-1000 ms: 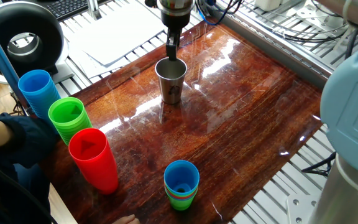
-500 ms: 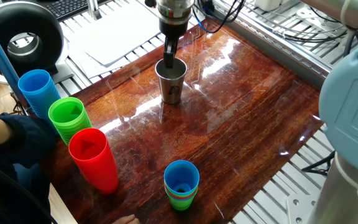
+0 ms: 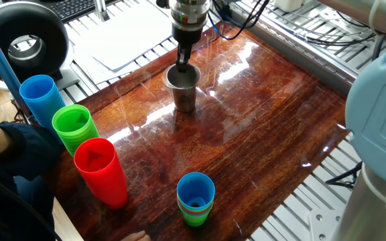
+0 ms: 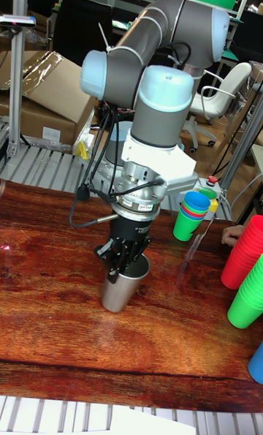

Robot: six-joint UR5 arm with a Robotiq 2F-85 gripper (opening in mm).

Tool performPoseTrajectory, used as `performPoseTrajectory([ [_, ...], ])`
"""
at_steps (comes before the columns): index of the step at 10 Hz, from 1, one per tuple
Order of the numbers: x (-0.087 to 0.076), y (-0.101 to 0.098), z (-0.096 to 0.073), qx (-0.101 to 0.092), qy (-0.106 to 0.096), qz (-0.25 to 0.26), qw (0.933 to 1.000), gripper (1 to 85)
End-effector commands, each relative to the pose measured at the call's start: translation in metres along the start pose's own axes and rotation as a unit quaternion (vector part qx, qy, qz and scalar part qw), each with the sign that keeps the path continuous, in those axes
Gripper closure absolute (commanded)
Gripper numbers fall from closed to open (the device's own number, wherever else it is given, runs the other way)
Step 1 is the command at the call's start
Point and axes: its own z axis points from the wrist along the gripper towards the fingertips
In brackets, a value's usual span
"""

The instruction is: Pick up the cup

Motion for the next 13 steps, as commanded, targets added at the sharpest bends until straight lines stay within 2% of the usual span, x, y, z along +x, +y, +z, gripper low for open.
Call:
performPoseTrajectory([
  [1, 0.012, 0.009, -0.016, -0.026, 0.018, 0.013, 0.9994, 84.3],
  [2, 0.028, 0.008, -0.047, -0.042, 0.040, 0.009, 0.9983, 84.3],
  [3, 0.035, 0.026, -0.074, -0.066, 0.042, 0.029, 0.9965, 84.3],
  [4, 0.044, 0.032, -0.096, -0.067, 0.049, 0.030, 0.9961, 84.3],
  [6, 0.060, 0.053, -0.128, -0.090, 0.058, 0.044, 0.9933, 84.3],
  [8, 0.073, 0.067, -0.147, -0.103, 0.062, 0.055, 0.9912, 84.3],
  [9, 0.079, 0.086, -0.158, -0.128, 0.070, 0.078, 0.9861, 84.3],
  [10, 0.081, 0.097, -0.164, -0.144, 0.069, 0.093, 0.9828, 84.3],
  [13, 0.079, 0.099, -0.168, -0.143, 0.056, 0.101, 0.9831, 84.3],
])
